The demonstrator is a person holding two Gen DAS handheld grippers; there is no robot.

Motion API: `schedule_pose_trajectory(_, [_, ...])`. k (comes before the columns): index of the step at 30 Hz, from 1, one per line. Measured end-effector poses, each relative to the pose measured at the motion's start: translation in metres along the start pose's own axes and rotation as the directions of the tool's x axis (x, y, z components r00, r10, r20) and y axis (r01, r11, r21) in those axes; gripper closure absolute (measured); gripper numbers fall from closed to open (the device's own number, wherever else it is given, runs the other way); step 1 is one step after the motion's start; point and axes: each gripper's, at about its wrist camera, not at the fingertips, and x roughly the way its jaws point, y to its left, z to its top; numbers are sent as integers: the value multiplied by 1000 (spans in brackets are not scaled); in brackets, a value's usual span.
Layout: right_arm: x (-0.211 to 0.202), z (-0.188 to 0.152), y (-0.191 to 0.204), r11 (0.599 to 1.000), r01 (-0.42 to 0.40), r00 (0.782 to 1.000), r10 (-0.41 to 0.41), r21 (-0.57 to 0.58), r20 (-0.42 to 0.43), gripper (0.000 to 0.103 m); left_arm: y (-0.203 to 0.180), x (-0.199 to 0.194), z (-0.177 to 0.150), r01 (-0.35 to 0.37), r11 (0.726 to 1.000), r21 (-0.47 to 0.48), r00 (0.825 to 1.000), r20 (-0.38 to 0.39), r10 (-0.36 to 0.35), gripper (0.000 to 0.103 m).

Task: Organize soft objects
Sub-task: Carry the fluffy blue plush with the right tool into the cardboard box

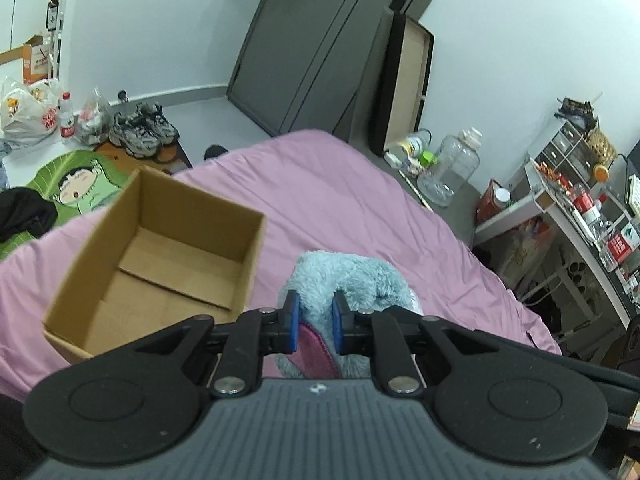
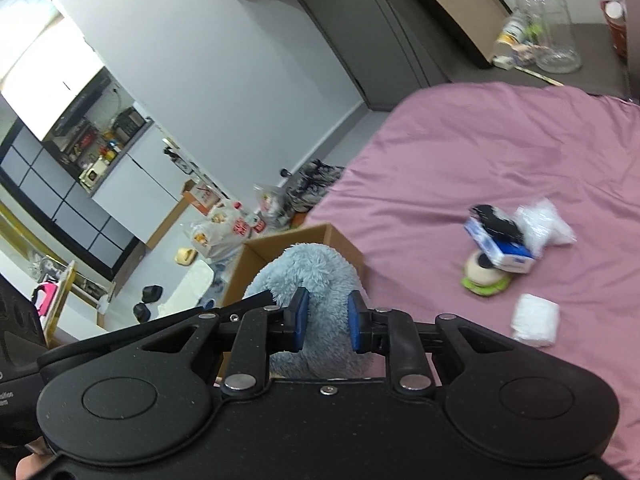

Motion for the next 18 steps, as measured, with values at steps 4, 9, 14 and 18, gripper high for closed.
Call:
schedule_pose_trajectory(4, [11,0,10,1000,-20,1000,20,14,16,82,12,-7,8,-2,1000,-4,1000,21,2,89])
schedule_pose_trajectory(9, [28,-4,26,999,-37,999,36,24,26,83,31,-9,16,-26,1000,7,999,34,26,89])
schedule_pose_trajectory(14, [47,-8,40,997,-59,998,57,46,31,82,53,-9,24,-36,999,7,998,46,36,90])
schedule_pose_trajectory(18, [66,-12,47,995,-71,997,70,65,13,78,68,-6,31,-51,999,15,997,50,50,93])
